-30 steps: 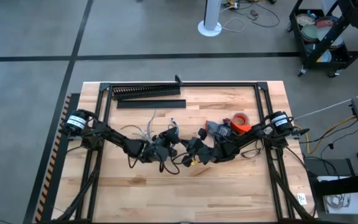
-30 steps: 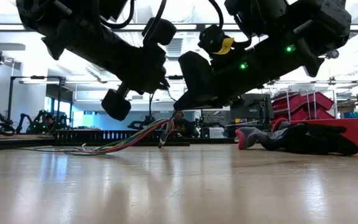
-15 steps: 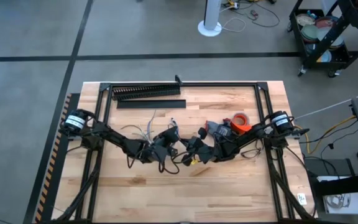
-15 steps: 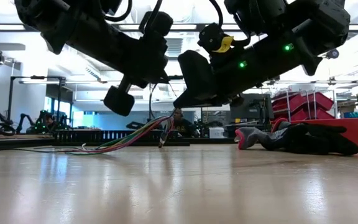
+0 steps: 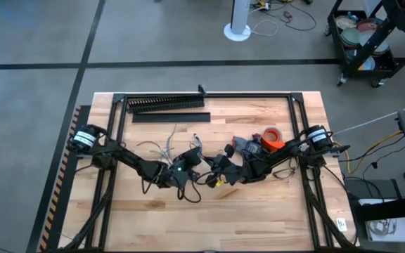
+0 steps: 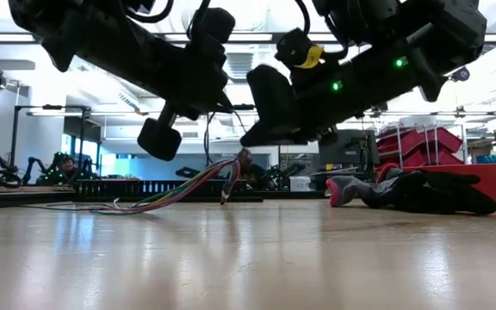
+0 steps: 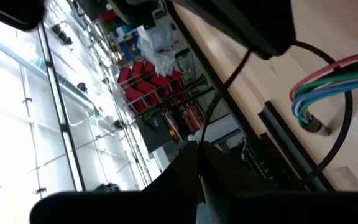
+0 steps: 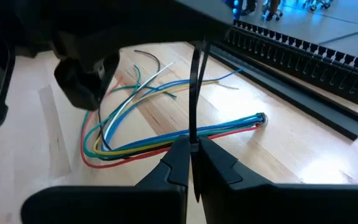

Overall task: Ziptie cables
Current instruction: Wrap the black zip tie on the cable

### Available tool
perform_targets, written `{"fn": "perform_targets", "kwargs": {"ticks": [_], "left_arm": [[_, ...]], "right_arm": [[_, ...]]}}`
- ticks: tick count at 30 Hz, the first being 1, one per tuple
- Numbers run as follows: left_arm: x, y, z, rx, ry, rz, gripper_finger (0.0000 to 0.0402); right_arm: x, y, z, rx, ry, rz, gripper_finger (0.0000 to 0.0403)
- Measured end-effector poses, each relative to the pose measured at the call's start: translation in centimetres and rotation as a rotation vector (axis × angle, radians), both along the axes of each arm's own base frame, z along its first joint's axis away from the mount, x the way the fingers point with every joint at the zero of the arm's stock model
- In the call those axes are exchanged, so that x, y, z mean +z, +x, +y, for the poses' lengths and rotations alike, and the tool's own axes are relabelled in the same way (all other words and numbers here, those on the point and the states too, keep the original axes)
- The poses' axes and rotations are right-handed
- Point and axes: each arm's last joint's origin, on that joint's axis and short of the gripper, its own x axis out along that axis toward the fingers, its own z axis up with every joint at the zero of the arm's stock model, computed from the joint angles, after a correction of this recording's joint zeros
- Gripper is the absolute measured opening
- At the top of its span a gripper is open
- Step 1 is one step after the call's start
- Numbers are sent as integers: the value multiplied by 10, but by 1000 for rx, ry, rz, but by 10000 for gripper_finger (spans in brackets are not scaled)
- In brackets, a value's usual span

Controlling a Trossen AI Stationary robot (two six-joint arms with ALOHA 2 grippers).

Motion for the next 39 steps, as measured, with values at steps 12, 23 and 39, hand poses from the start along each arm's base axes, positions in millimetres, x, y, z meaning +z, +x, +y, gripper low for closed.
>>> {"fn": "perform_targets", "kwargs": {"ticks": [12,23,39], "left_arm": [[5,0,-4,-13,-20,-50,0],[5,0,-5,-27,-10,-35,0],[17,0,-5,-10,-32,-123,0]], "right_arm": [[5,0,-1,-13,29,-33,0],[7,1,-3,-24,119,-73,0],[30,-4,-7,11,142,-58,0]]}}
